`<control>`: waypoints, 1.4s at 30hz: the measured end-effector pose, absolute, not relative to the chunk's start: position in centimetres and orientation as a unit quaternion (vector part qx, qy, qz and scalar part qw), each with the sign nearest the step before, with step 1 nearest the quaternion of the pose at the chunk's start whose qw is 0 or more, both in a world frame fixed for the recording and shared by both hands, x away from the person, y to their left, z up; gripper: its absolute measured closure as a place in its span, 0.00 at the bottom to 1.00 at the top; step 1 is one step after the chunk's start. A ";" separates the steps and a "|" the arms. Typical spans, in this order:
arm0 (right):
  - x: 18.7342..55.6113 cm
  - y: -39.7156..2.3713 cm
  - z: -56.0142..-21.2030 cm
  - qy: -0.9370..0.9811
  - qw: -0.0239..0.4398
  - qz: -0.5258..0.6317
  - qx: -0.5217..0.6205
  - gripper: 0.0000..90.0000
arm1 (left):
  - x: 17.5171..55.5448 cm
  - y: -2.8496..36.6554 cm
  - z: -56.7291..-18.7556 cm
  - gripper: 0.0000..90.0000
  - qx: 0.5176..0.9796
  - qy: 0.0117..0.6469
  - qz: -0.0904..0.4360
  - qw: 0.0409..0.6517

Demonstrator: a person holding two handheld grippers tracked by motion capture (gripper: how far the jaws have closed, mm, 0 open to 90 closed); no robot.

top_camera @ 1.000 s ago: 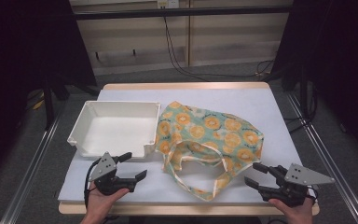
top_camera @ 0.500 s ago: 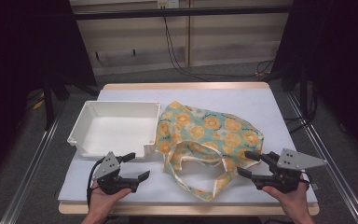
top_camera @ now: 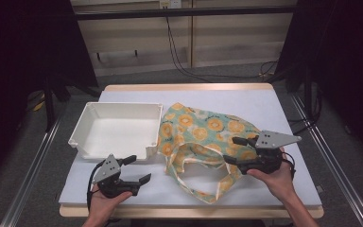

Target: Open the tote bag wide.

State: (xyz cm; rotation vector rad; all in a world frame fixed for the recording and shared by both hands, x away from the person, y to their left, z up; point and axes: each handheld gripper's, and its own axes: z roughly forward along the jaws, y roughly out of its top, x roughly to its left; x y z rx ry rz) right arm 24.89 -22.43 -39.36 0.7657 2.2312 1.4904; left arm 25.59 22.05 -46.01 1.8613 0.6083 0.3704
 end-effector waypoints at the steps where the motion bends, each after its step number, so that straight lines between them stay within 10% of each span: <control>1: 25.1 -22.2 -39.4 0.789 0.170 0.527 0.268 0.32 | 25.6 22.1 -46.0 0.17 0.784 0.256 0.156 0.543; 27: 28.2 -17.6 -42.9 0.845 0.137 0.457 0.243 0.17 | 25.4 21.8 -46.0 0.16 0.790 0.248 0.154 0.539; 42: 28.8 -18.4 -43.0 0.835 0.130 0.463 0.267 0.92 | 25.3 21.5 -45.9 0.16 0.791 0.245 0.149 0.541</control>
